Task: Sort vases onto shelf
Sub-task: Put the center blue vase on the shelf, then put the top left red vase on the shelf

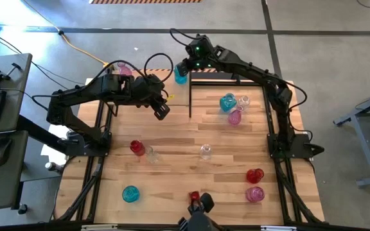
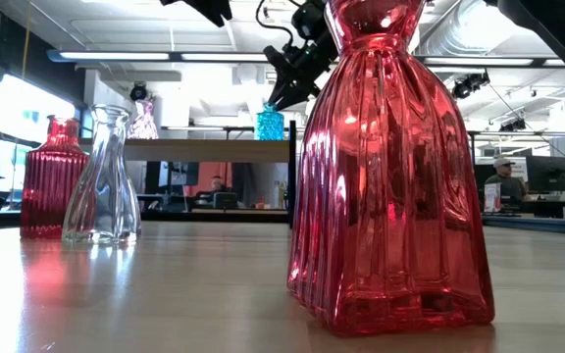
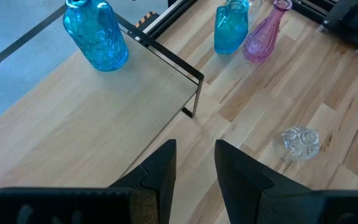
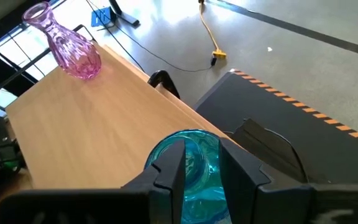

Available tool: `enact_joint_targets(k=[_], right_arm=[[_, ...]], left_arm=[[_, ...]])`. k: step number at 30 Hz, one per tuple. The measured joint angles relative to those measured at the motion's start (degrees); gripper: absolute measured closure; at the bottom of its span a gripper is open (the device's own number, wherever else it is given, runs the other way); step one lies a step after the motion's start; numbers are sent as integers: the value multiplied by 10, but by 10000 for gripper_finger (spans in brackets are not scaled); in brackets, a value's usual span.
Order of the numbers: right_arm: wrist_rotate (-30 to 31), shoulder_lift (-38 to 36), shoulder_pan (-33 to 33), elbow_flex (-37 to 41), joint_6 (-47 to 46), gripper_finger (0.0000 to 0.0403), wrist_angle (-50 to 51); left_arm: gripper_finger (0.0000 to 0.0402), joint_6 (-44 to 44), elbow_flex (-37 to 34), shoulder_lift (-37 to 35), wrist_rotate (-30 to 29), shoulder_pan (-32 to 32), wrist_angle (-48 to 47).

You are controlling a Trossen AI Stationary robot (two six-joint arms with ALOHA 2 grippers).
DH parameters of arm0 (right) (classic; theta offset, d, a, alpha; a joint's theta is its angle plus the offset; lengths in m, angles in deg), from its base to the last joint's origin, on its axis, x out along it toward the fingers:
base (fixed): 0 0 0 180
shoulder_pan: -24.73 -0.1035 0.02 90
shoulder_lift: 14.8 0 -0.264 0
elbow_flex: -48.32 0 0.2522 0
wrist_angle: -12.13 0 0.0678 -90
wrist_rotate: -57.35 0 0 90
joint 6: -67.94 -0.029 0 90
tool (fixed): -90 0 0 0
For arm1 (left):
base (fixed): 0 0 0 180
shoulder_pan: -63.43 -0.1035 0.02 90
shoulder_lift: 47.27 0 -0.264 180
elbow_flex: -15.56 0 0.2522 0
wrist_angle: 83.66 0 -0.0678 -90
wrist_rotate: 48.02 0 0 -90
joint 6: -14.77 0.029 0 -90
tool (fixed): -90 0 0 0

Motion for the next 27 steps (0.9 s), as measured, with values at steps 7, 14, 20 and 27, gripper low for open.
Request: enact_joint_targets(k=[7, 14, 20, 27], right_arm=[[-24, 0, 2, 0, 0, 327, -3], [-27, -5, 2, -2, 0, 327, 5], [-28, -8, 2, -67, 13, 327, 68], [-28, -9, -4, -183, 70, 327, 209]], left_arm=[[301, 0, 0, 0, 0, 0, 0], [301, 0, 0, 0, 14, 0, 0], [301, 0, 0, 0, 15, 0, -3], [301, 5, 0, 0, 45, 0, -45]])
